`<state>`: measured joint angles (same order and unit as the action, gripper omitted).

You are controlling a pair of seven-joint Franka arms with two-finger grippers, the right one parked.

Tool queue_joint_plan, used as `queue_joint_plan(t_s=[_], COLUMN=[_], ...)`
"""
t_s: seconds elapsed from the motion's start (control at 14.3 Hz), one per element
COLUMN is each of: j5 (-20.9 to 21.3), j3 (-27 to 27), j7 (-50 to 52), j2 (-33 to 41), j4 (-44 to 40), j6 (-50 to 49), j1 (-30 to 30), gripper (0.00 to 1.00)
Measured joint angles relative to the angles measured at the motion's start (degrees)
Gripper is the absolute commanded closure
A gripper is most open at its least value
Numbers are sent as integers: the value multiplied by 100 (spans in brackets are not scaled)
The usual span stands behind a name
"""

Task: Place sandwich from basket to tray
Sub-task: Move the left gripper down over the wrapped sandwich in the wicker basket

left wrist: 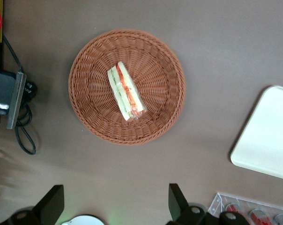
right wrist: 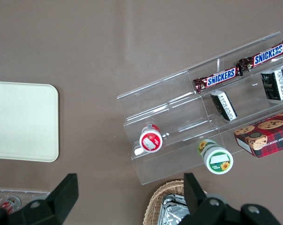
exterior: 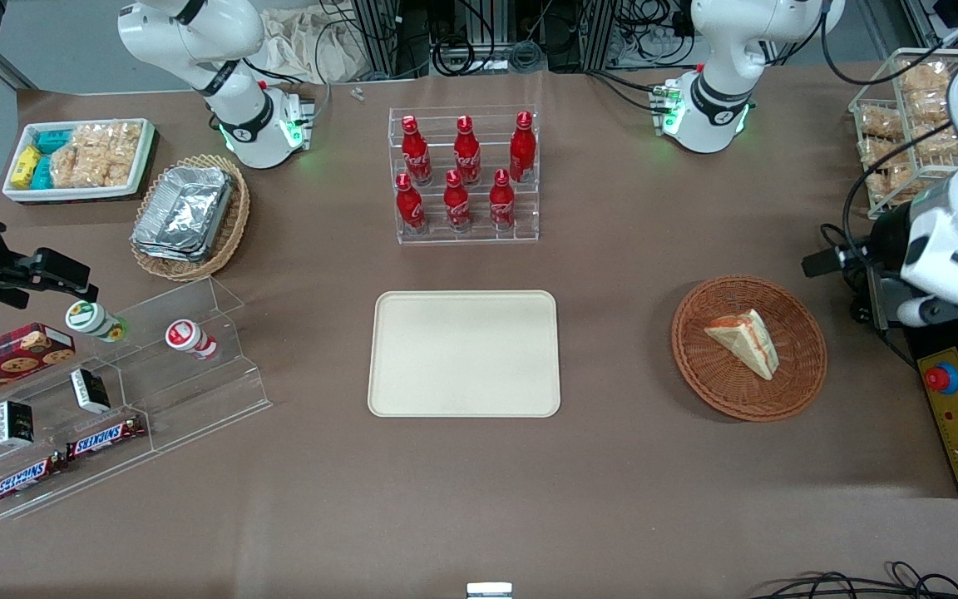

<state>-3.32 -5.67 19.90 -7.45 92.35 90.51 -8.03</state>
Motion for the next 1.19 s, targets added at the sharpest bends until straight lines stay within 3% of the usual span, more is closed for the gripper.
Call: queue_joint_plan(t_s=[0.14, 0.63, 0.98, 1.05, 1.12, 1.19], j5=[-2, -1, -2, -2, -2, -2], j3=[-5, 25, 55, 55, 55, 55], j7=[322, 2024, 2233, 2261, 2275, 2293], j2=[-216, -756, -964, -1020, -1077, -1115], j4=[268, 2148, 3140, 3178, 3180, 3180], j6=[457, 3535, 4738, 4775, 4801, 4830], j1=[6, 1, -28, -29, -29, -29], gripper=[0, 0, 3, 34, 99, 100])
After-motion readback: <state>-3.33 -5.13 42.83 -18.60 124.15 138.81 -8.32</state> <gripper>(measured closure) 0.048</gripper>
